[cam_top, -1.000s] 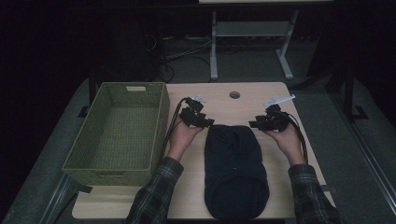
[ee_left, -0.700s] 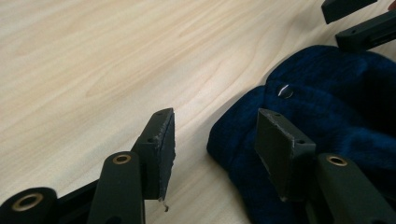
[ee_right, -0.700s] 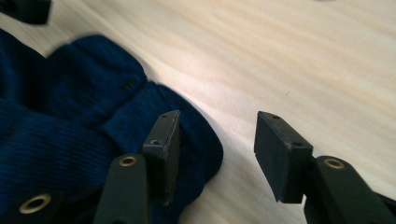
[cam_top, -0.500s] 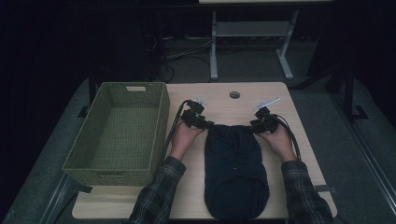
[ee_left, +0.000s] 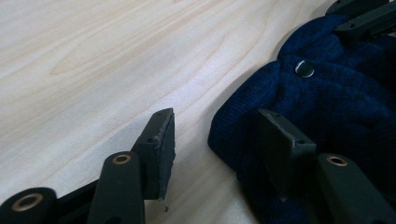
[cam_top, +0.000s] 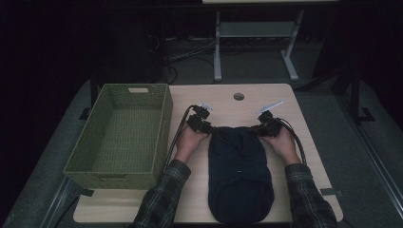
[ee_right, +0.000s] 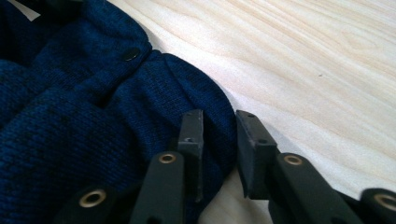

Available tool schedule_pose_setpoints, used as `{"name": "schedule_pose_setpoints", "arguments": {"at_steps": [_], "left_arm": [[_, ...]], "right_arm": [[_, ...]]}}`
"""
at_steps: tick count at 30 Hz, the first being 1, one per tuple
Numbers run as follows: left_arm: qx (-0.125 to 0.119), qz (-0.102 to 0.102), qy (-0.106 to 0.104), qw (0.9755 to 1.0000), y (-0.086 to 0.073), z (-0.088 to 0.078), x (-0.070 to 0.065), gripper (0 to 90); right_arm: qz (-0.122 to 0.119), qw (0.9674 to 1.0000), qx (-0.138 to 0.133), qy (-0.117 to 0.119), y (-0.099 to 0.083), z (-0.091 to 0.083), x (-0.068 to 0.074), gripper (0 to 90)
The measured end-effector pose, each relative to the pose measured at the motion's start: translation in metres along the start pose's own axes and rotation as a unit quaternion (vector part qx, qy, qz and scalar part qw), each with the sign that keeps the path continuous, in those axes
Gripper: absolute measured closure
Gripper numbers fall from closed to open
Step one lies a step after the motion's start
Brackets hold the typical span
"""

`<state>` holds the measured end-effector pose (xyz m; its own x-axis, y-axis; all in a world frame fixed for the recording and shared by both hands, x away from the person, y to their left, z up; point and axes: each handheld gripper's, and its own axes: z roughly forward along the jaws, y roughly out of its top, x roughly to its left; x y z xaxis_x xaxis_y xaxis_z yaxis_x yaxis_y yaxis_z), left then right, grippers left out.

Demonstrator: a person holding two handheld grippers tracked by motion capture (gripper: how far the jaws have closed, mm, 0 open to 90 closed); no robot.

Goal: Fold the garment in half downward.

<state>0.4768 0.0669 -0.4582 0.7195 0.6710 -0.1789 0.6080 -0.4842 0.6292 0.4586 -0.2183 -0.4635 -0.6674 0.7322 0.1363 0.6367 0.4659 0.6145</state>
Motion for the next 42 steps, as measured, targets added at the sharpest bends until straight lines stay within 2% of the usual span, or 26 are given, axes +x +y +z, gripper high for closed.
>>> {"name": "schedule_pose_setpoints", "arguments": {"at_steps": [2, 3, 5, 6, 7, 8, 9, 12, 17, 19, 21, 22, 23, 25, 27, 28, 30, 31, 33, 37, 39, 42], "left_arm": [[0.002, -0.004, -0.007, 1.0, -0.001, 0.003, 0.0, 49.0], [0.001, 0.003, -0.012, 0.9999, -0.001, 0.004, 0.0, 52.3], [0.001, 0.003, -0.016, 0.9999, -0.001, 0.005, -0.001, 53.6], [0.003, 0.005, -0.025, 0.9997, -0.001, 0.005, -0.001, 64.2], [0.003, 0.004, -0.029, 0.9996, -0.001, 0.006, -0.002, 64.2], [0.008, 0.006, -0.029, 0.9995, 0.0, 0.006, -0.003, 71.3], [0.013, 0.007, -0.033, 0.9994, 0.0, 0.006, -0.004, 73.5], [0.019, 0.01, -0.032, 0.9993, 0.001, 0.004, -0.005, 79.1], [0.023, 0.013, -0.021, 0.9994, 0.003, -0.001, -0.007, 81.7], [0.017, 0.014, -0.018, 0.9996, 0.004, -0.007, -0.006, 81.9], [-0.002, 0.013, -0.013, 0.9998, 0.007, -0.015, -0.007, 81.9], [-0.007, 0.026, -0.001, 0.9996, 0.012, -0.023, -0.009, 82.1], [-0.007, 0.026, -0.001, 0.9996, 0.012, -0.023, -0.009, 82.1], [-0.016, 0.038, 0.016, 0.999, 0.017, -0.03, -0.012, 82.1], [-0.032, 0.054, 0.039, 0.9972, 0.021, -0.039, -0.016, 82.1], [-0.032, 0.054, 0.039, 0.9972, 0.021, -0.039, -0.016, 82.1], [-0.044, 0.052, 0.044, 0.9967, 0.023, -0.044, -0.016, 82.2], [-0.053, 0.049, 0.048, 0.9962, 0.026, -0.049, -0.016, 82.2], [-0.062, 0.047, 0.048, 0.9958, 0.029, -0.055, -0.017, 82.2], [-0.075, 0.053, 0.058, 0.9941, 0.036, -0.064, -0.02, 82.2], [-0.085, 0.056, 0.063, 0.9928, 0.04, -0.071, -0.022, 82.3], [-0.095, 0.062, 0.063, 0.9916, 0.044, -0.081, -0.024, 82.2]], "right_arm": [[0.0, 1.0, 0.002, 0.001, 0.0, 0.0, 0.0, 75.6], [0.0, 1.0, 0.004, 0.001, 0.001, 0.0, 0.001, 77.0], [-0.001, 1.0, 0.005, 0.0, 0.001, 0.0, 0.001, 77.5], [-0.001, 1.0, 0.005, -0.001, 0.001, 0.0, 0.002, 78.2], [-0.001, 1.0, 0.005, -0.001, 0.001, 0.0, 0.002, 78.2], [0.001, 1.0, 0.005, -0.001, 0.001, 0.0, 0.002, 78.7], [0.003, 1.0, 0.005, 0.0, 0.001, 0.0, 0.002, 78.8], [0.0, 1.0, 0.006, -0.002, 0.001, 0.0, 0.003, 79.8], [-0.001, 0.9999, 0.013, -0.008, 0.004, -0.001, 0.004, 80.8], [-0.01, 0.9997, 0.017, -0.014, 0.006, -0.003, 0.007, 81.0], [-0.011, 0.9997, 0.013, -0.016, 0.008, -0.005, 0.007, 81.1], [-0.009, 0.9998, 0.003, -0.016, 0.01, -0.009, 0.008, 81.1], [-0.009, 0.9998, -0.001, -0.018, 0.012, -0.011, 0.008, 81.1], [-0.01, 0.9997, -0.007, -0.019, 0.013, -0.013, 0.009, 81.1], [-0.007, 0.9996, -0.018, -0.02, 0.019, -0.021, 0.01, 81.1], [-0.007, 0.9996, -0.018, -0.02, 0.019, -0.021, 0.01, 81.1], [-0.009, 0.9994, -0.026, -0.022, 0.025, -0.028, 0.01, 81.1], [-0.013, 0.9987, -0.04, -0.028, 0.03, -0.035, 0.012, 81.1], [-0.014, 0.9986, -0.043, -0.028, 0.033, -0.04, 0.013, 81.1], [-0.016, 0.9979, -0.054, -0.031, 0.039, -0.048, 0.015, 81.0], [-0.021, 0.9966, -0.071, -0.036, 0.043, -0.057, 0.017, 81.0], [-0.019, 0.996, -0.081, -0.033, 0.044, -0.062, 0.018, 80.9]]}}
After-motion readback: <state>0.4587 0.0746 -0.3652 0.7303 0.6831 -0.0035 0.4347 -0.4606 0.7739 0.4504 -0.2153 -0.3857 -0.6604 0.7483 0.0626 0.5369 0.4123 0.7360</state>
